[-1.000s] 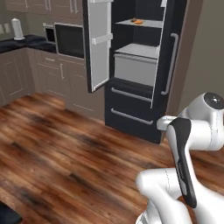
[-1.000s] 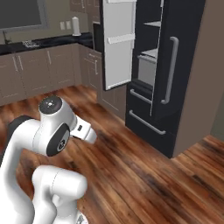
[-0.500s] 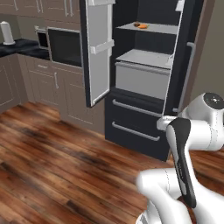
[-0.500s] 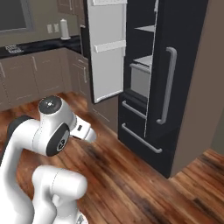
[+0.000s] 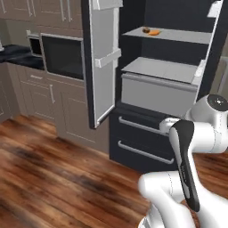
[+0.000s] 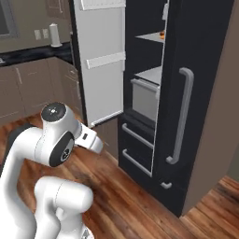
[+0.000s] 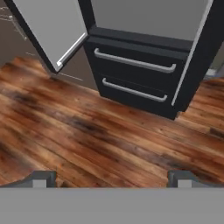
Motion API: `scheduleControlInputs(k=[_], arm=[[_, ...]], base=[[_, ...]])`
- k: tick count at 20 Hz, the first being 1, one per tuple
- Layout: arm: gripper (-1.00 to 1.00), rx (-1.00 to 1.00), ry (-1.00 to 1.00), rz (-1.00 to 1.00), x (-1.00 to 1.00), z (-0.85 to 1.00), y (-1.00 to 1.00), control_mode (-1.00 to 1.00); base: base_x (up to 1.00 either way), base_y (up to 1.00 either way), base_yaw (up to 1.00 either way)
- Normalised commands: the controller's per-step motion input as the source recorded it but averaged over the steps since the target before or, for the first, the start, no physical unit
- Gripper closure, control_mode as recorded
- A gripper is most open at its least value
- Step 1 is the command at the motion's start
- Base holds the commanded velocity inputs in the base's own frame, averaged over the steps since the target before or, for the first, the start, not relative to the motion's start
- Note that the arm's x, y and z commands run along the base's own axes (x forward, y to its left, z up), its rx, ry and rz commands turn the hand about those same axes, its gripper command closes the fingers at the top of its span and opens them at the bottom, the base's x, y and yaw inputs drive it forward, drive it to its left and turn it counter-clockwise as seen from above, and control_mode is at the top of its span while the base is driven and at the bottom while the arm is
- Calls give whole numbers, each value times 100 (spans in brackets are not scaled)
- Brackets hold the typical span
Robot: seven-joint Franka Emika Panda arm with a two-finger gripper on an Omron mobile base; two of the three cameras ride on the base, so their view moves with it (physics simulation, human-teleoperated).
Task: Gather the mushroom and carrot from the fridge and place them on a tray on the dining counter. Then gather the chicken drumsticks from the fridge and place them on the other tray.
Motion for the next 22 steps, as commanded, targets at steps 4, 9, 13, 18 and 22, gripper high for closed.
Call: scheduleControlInputs(k=[4,9,13,18,22], arm=[[-100,0,0,0,0,0,0,100],[-100,0,0,0,0,0,0,100],[-100,0,0,0,0,0,0,100],[-100,0,0,0,0,0,0,100],[-100,0,0,0,0,0,0,100]], base=[[100,17,-13],[100,22,-18],[99,31,-24],[76,30,-31],[21,0,-40]])
